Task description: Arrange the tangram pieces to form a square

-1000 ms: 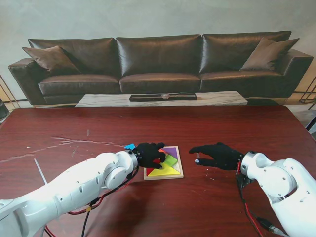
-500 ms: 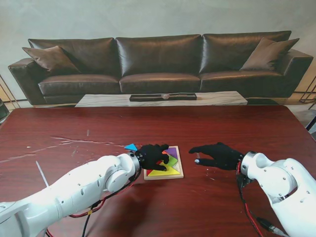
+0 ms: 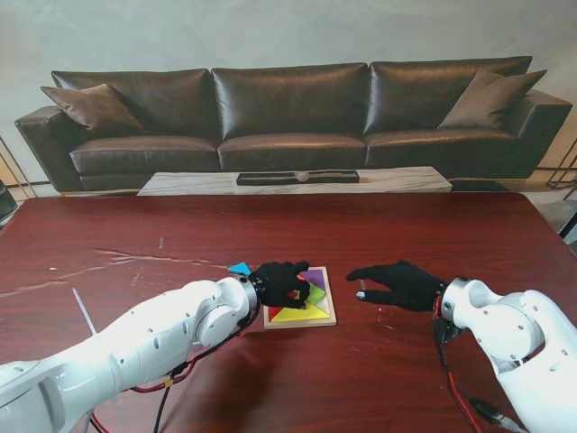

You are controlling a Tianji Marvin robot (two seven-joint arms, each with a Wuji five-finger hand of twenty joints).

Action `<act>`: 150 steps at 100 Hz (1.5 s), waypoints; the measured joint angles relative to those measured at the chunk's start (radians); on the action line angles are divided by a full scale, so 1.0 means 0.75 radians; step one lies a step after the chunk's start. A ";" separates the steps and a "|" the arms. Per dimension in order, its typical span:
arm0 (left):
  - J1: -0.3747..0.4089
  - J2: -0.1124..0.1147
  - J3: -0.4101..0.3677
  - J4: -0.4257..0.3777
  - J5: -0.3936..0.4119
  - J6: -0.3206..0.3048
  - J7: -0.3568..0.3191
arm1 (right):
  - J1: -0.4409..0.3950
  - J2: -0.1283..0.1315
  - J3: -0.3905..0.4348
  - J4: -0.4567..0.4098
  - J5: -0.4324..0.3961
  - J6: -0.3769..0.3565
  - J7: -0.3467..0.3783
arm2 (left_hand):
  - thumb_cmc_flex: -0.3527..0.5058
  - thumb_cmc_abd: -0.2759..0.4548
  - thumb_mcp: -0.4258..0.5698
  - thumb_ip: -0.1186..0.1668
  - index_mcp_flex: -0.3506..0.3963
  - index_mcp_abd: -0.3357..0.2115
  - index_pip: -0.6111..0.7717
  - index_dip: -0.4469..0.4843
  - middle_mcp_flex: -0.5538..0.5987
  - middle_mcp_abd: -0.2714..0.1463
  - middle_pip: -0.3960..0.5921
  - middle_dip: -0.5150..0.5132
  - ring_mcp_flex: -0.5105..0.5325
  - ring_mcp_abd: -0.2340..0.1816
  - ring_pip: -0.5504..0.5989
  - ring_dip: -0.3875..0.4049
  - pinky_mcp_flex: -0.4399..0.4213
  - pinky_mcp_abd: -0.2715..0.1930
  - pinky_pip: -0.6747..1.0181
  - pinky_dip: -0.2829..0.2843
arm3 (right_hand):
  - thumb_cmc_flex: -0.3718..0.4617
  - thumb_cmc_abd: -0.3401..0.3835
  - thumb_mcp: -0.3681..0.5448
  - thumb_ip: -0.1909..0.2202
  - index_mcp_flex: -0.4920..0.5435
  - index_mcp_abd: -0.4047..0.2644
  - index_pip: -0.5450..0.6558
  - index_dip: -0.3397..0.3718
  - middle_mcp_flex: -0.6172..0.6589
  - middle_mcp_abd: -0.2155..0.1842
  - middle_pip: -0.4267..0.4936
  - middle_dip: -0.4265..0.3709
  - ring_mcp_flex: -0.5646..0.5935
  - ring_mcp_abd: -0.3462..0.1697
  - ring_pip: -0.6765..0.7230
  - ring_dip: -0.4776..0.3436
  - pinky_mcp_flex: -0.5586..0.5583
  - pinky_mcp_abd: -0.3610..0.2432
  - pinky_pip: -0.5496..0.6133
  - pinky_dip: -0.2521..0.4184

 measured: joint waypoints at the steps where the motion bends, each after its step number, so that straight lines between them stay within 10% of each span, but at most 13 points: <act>1: 0.000 0.000 0.000 0.000 0.000 0.000 0.000 | 0.000 0.000 0.000 0.000 0.000 0.000 0.000 | 0.000 0.000 0.000 0.000 0.000 0.000 0.000 0.000 0.000 0.000 0.000 0.000 0.000 0.000 0.000 0.000 0.000 0.000 0.000 0.000 | 0.000 0.000 0.000 0.000 0.000 0.000 0.000 0.000 0.000 0.000 0.000 0.000 0.000 0.000 0.000 0.000 0.000 0.000 0.000 0.000; 35: 0.039 0.015 -0.046 -0.040 0.049 0.023 0.038 | 0.008 0.000 -0.009 0.004 0.002 0.003 0.001 | 0.031 0.000 0.000 0.000 -0.002 -0.002 -0.032 0.000 0.001 0.000 0.040 0.000 0.035 0.000 0.002 0.000 0.021 -0.001 0.011 0.000 | 0.000 0.000 0.000 0.000 0.000 0.000 0.001 0.000 0.000 0.000 0.000 0.000 0.000 0.000 0.000 0.000 0.000 0.000 0.000 0.000; 40: 0.046 0.017 -0.054 -0.046 0.054 0.026 0.051 | 0.010 0.000 -0.012 0.004 0.003 0.004 0.001 | 0.031 0.001 0.000 0.000 -0.162 0.038 -0.279 -0.057 0.001 0.000 0.048 0.000 0.035 0.000 0.002 0.000 0.021 -0.001 0.013 0.000 | 0.000 0.000 0.000 0.000 0.000 0.000 0.001 0.000 0.000 0.000 0.000 0.000 0.000 0.000 0.000 0.000 0.000 0.000 0.000 0.000; 49: 0.051 0.017 -0.061 -0.057 0.054 0.028 0.055 | 0.012 0.000 -0.015 0.005 0.003 0.006 0.001 | 0.031 0.001 0.000 0.000 -0.147 0.038 -0.348 -0.076 0.001 0.000 0.057 0.000 0.035 0.000 0.002 0.000 0.021 -0.001 0.016 0.000 | 0.000 0.000 0.000 0.000 0.000 0.000 0.001 0.000 0.000 0.000 0.000 0.000 0.000 0.000 0.000 0.000 0.000 0.000 0.000 0.000; 104: 0.083 0.018 -0.097 -0.075 0.030 -0.045 0.072 | 0.011 0.000 -0.015 0.004 -0.001 0.010 0.000 | 0.113 -0.070 0.006 0.000 -0.079 -0.097 0.020 0.026 0.002 0.000 0.100 -0.031 0.036 0.000 0.002 0.000 0.020 0.001 0.017 0.000 | 0.000 0.000 0.000 0.000 0.000 0.000 0.001 0.000 0.000 0.000 0.000 0.000 0.000 0.000 0.000 0.000 0.000 0.000 0.000 0.000; 150: 0.041 -0.021 -0.033 0.015 -0.011 -0.075 0.072 | 0.004 0.000 -0.006 0.002 -0.002 0.010 -0.001 | 0.113 -0.070 0.006 0.000 -0.024 -0.079 -0.109 -0.138 0.002 0.000 0.101 -0.031 0.036 0.000 0.002 0.000 0.017 0.004 0.017 0.000 | 0.000 0.000 0.000 0.000 0.000 0.000 0.001 0.000 0.000 0.000 0.000 0.000 0.000 0.000 0.000 0.000 0.000 0.000 0.000 0.000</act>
